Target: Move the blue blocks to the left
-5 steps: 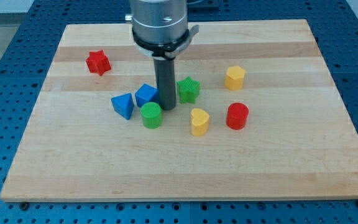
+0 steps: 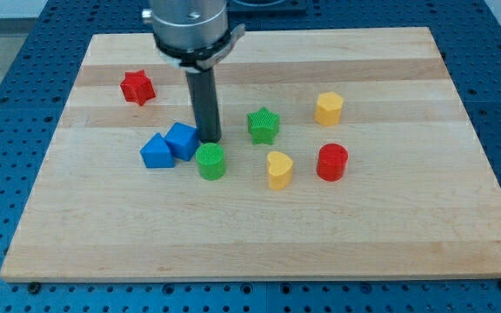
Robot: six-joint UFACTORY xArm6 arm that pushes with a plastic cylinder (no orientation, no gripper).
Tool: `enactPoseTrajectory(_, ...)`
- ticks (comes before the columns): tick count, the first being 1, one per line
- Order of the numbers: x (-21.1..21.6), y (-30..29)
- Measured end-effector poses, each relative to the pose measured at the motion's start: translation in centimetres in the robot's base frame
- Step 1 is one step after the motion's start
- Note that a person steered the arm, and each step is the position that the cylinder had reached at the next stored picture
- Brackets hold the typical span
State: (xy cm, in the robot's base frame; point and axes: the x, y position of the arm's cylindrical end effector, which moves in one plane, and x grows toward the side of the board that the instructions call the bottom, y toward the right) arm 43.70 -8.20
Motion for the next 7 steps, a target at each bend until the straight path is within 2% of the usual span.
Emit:
enactPoseTrajectory(2,1.1,-2.5)
enactPoseTrajectory(4,6.9,-2.7)
enactPoseTrajectory(5,7.6,-1.4)
enactPoseTrajectory(7,5.1,1.1)
